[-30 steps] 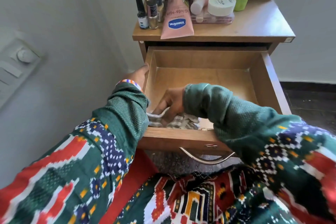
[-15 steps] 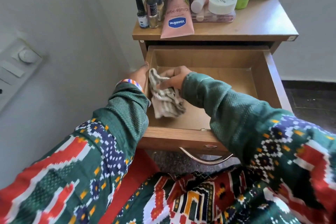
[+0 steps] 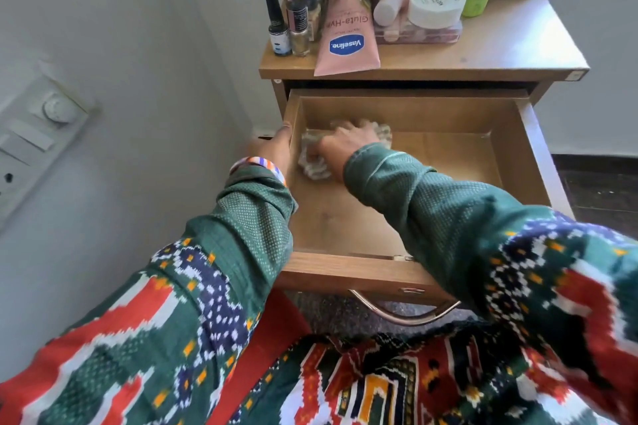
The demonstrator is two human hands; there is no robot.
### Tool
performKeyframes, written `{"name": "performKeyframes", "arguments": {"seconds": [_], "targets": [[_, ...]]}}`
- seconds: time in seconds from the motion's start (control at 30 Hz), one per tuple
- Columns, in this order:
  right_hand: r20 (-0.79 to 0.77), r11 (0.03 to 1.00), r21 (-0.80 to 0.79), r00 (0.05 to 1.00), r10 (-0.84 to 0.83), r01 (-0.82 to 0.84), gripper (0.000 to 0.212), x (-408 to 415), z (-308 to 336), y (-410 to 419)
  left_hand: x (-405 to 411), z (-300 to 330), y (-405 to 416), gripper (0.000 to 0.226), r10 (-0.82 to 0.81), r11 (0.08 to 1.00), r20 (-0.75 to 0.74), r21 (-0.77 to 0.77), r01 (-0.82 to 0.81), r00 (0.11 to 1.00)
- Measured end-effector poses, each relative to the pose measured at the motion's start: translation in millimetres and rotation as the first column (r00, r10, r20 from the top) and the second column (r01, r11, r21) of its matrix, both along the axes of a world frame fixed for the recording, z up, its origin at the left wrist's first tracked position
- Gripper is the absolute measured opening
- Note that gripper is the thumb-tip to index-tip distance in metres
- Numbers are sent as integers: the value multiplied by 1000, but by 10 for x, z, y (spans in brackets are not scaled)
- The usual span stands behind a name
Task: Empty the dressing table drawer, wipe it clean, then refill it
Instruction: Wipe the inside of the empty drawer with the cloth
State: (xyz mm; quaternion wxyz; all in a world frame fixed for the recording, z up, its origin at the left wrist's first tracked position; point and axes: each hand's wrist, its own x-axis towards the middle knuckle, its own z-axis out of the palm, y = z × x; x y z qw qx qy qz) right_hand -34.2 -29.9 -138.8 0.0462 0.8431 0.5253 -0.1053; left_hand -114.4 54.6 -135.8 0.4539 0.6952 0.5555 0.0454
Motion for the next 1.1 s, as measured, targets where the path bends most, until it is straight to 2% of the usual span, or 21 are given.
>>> {"name": "performKeyframes", "arguments": {"seconds": [0.07, 0.13, 0.27, 0.33, 0.4, 0.43, 0.53, 0.6, 0.67, 0.77, 0.8, 0.87, 0.97, 1.03, 1.1], "targets": [[78, 997, -74, 996, -30, 36, 47, 130, -95, 42, -7, 9, -3, 65, -8, 1000, -33, 17, 9, 999], [61, 993, -114, 998, -14, 21, 50, 124, -156, 25, 2, 27, -8, 68, -26, 1000, -52, 13, 26, 998], [103, 955, -124, 954, 283, -270, 55, -105, -129, -258, 27, 29, -5, 54, -27, 999, -26, 44, 28, 999], [93, 876, -41, 871, 483, -481, 48, -224, -120, -444, 26, 35, -11, 58, -30, 998, -51, 54, 33, 998], [62, 815, -8, 813, 578, -579, 41, -216, -175, -498, 20, 45, -14, 60, -39, 997, -71, 67, 44, 997], [34, 839, -36, 838, 544, -543, 42, -159, -187, -458, 21, 49, -16, 58, -42, 997, -67, 68, 47, 997], [27, 963, -55, 964, 264, -262, 48, 111, -189, -210, 19, 68, -31, 53, -50, 996, -72, 67, 55, 996], [54, 993, -51, 993, 107, -104, 47, 266, -170, -38, 11, 53, -31, 56, -56, 995, -77, 74, 62, 995], [69, 998, -59, 997, 29, -25, 47, 276, -186, 54, 2, 56, -41, 63, -55, 995, -92, 83, 62, 994], [124, 992, 34, 985, 119, -124, 41, 35, -153, -40, 17, 37, -20, 60, -65, 993, -81, 93, 72, 995], [99, 983, 52, 981, 168, -174, 45, -59, -139, -117, 16, 38, -20, 56, -72, 993, -80, 91, 79, 994], [24, 947, -20, 947, 321, -320, 49, -223, -86, -292, 21, 39, -19, 53, -85, 991, -85, 98, 93, 993], [-43, 832, -133, 842, 538, -538, 38, -315, -70, -433, 13, 33, 1, 59, -78, 992, -107, 90, 88, 991], [-104, 844, -116, 852, 514, -523, 39, -248, -77, -415, 14, 44, -1, 55, -71, 994, -96, 81, 79, 993], [-120, 914, -82, 915, 386, -397, 42, -108, -71, -323, 16, 55, -22, 53, -67, 995, -84, 67, 73, 994]]}}
